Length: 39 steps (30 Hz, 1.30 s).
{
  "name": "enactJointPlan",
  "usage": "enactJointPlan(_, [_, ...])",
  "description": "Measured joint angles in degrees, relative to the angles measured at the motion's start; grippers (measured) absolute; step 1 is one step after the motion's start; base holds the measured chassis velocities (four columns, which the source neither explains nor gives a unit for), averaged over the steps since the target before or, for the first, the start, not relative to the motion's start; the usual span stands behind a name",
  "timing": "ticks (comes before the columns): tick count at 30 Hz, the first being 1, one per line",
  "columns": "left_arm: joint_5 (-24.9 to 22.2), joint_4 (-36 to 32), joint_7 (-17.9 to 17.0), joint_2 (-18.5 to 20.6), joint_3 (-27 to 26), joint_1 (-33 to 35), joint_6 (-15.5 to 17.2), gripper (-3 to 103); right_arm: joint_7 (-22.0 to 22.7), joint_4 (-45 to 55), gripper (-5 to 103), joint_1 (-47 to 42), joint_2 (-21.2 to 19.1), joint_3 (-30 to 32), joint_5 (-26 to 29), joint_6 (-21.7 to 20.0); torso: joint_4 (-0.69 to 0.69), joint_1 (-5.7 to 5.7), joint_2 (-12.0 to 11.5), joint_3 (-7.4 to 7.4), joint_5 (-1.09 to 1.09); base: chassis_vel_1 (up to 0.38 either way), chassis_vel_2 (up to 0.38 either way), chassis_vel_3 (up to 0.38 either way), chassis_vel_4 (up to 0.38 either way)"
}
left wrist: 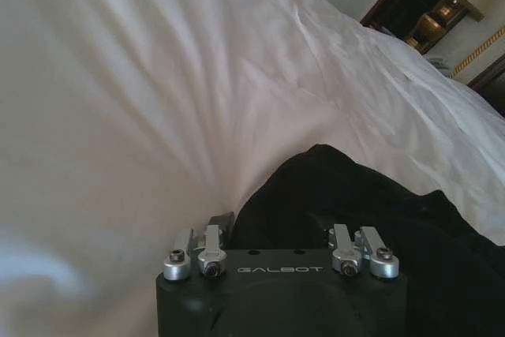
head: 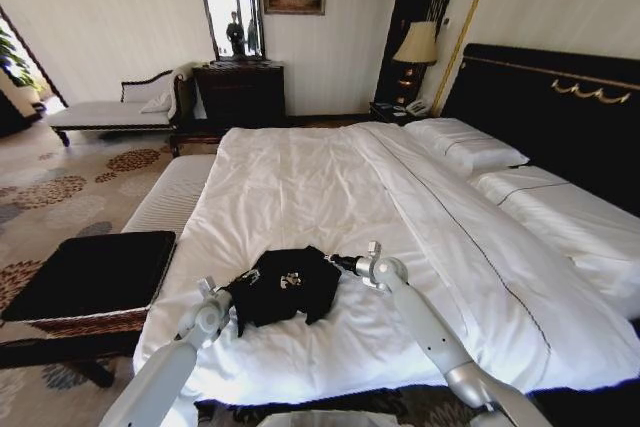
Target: Fold the clothes on the bed and place them into the basket.
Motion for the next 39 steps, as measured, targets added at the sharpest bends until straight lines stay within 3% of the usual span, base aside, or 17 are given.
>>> enactJointPlan(4, [0.36, -0.35, -0.19, -0.27, -0.45, 0.33, -0.33, 39, -0.12, -0.09, 1, -0.36, -0.08, -0.02, -0.34, 0.14, -0.02, 0.00, 0.00, 0.00, -0.02, 0.000, 0.000, 0.000, 0.000])
enactJointPlan(5, [-0.04, -0.73, -0.44, -0.38, -1.34, 0.26, -0.44, 23, -0.17, -0.12, 1, -1.01, -0.12, 0.01, -0.69, 0.24, -0.03, 0.00, 0.00, 0.00, -0.02, 0.000, 0.000, 0.000, 0.000])
enactJointPlan(6, [-0.10, -0.80, -0.45, -0.39, -1.53, 0.20, -0.48, 18, -0.17, -0.12, 1, -1.07, -0.18, -0.01, -0.80, 0.29, -0.03, 0.00, 0.00, 0.00, -0.02, 0.000, 0.000, 0.000, 0.000])
enactJointPlan(9, [-0.13, -0.94, -0.45, -0.38, -1.59, 0.01, -0.58, 12, -0.18, -0.12, 1, -1.09, -0.28, -0.03, -0.86, 0.40, -0.03, 0.00, 0.00, 0.00, -0.02, 0.000, 0.000, 0.000, 0.000])
enactJointPlan(11, [-0.19, -1.25, -0.46, -0.29, -1.53, -0.09, -0.65, 3, -0.18, -0.08, 1, -1.00, -0.29, -0.03, -0.85, 0.43, -0.03, 0.00, 0.00, 0.00, -0.02, 0.000, 0.000, 0.000, 0.000])
enactJointPlan(23, [-1.40, -4.76, -1.32, 0.33, -2.29, 1.03, -0.80, 1, 0.09, 3.34, 1, -2.09, -0.86, 0.40, -0.07, 0.58, -0.01, 0.00, 0.00, 0.00, -0.02, 0.000, 0.000, 0.000, 0.000])
enactJointPlan(32, [-5.75, -14.35, -3.84, 3.55, -4.42, -0.35, -0.89, 1, 3.61, 16.01, 1, -3.68, -4.93, 3.36, 2.54, 1.83, -0.03, -0.01, 0.00, 0.00, -0.01, 0.000, 0.000, 0.000, 0.000])
enactJointPlan(39, [-8.51, -21.86, -6.77, 8.30, -5.48, -4.41, -0.86, 1, 9.25, 28.70, 1, -2.37, -8.66, 5.29, 6.70, 2.34, -0.02, -0.01, 0.00, 0.00, -0.01, 0.000, 0.000, 0.000, 0.000])
